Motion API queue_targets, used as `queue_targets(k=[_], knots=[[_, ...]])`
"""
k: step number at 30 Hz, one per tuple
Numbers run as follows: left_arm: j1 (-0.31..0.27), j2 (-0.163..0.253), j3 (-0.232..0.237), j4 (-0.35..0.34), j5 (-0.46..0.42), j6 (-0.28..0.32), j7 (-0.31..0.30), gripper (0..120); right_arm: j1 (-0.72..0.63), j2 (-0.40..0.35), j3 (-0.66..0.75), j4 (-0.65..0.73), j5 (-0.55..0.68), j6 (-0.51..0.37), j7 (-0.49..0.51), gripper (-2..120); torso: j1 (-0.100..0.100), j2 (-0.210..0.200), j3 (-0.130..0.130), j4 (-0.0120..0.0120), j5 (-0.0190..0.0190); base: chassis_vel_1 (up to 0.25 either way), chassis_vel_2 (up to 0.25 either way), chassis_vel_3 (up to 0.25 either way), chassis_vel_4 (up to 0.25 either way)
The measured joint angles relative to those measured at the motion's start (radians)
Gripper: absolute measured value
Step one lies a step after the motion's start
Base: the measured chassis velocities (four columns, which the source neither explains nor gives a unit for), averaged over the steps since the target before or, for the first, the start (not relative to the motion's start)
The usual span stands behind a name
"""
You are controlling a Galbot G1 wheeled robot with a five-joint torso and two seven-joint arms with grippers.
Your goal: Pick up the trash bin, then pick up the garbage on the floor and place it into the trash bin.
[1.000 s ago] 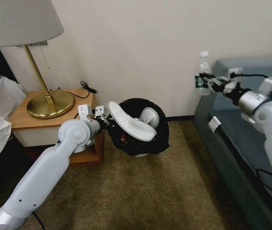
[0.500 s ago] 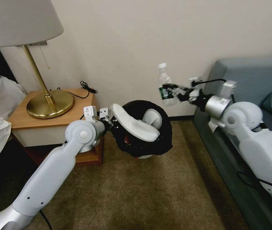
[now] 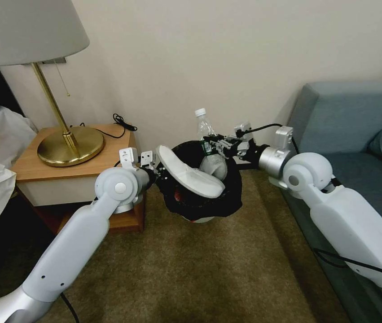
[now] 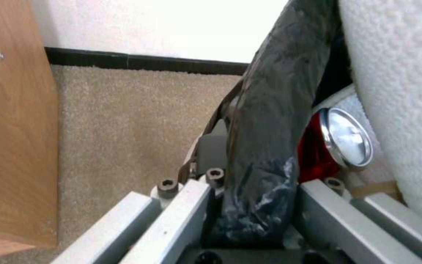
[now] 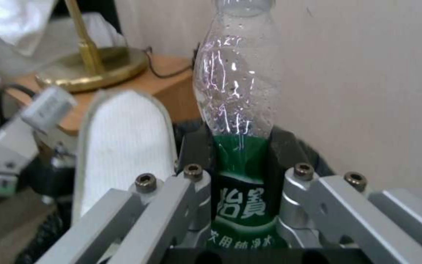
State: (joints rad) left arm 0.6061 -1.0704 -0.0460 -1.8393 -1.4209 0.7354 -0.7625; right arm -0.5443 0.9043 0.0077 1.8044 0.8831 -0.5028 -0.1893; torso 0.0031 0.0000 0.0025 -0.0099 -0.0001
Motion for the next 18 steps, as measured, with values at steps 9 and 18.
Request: queue_targets(k=[9, 18], knots=[[-0.02, -0.021, 0.004, 0.007, -0.007, 0.0, -0.017, 1, -0.005, 0.012, -0.041, -0.006, -0.061, -0.014, 0.074, 15, 0.0, 0.0, 0.0, 0.0, 0.0001, 0.0, 0.0, 0.0, 0.0], [-0.027, -0.024, 0.011, 0.005, -0.008, 0.0, -0.018, 1, -0.012, 0.015, -0.047, -0.014, -0.071, -0.034, 0.13, 39, 0.0, 0.0, 0.0, -0.0001, 0.0001, 0.0, 0.0, 0.0, 0.0]])
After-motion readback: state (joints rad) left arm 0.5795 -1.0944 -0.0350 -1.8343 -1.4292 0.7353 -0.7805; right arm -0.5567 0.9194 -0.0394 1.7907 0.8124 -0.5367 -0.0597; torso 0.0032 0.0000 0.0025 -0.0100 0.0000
